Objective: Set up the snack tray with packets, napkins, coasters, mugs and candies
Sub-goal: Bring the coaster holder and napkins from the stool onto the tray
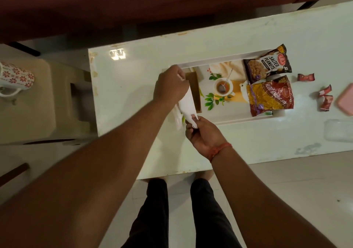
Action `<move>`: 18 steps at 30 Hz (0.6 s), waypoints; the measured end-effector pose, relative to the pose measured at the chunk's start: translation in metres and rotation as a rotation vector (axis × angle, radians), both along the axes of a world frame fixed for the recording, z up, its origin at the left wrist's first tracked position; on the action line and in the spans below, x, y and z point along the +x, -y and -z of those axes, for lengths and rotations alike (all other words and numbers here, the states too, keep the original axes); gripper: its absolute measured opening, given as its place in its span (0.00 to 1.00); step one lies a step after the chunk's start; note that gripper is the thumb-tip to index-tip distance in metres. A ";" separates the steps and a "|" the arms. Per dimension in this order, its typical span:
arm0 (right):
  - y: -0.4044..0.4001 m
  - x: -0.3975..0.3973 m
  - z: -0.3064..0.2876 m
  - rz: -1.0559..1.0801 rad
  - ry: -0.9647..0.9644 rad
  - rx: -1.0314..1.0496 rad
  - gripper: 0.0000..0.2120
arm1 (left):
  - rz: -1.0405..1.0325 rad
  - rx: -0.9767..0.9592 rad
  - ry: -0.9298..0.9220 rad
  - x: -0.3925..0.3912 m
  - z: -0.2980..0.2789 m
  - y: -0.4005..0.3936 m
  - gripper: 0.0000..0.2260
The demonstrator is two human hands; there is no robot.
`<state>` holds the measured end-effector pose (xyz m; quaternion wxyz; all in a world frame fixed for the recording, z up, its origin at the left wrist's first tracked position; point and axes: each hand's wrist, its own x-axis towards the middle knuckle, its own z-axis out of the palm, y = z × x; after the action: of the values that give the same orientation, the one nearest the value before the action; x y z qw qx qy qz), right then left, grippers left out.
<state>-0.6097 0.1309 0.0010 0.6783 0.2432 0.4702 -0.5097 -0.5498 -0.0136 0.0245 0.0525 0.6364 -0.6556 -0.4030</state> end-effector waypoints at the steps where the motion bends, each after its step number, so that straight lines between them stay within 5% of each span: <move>1: 0.003 -0.002 0.004 0.066 0.032 0.017 0.05 | 0.053 -0.034 0.023 -0.007 0.001 0.010 0.05; 9: 0.026 0.001 0.024 0.391 0.070 0.168 0.03 | 0.444 -0.175 0.312 -0.051 0.026 0.049 0.10; 18: 0.041 0.005 0.038 0.385 -0.069 0.307 0.01 | 0.460 -0.169 0.423 -0.061 0.061 0.054 0.13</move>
<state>-0.6046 0.0902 -0.0373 0.5073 0.4107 0.5101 -0.5601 -0.6113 -0.0674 -0.0366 -0.1247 0.5343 -0.8099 -0.2073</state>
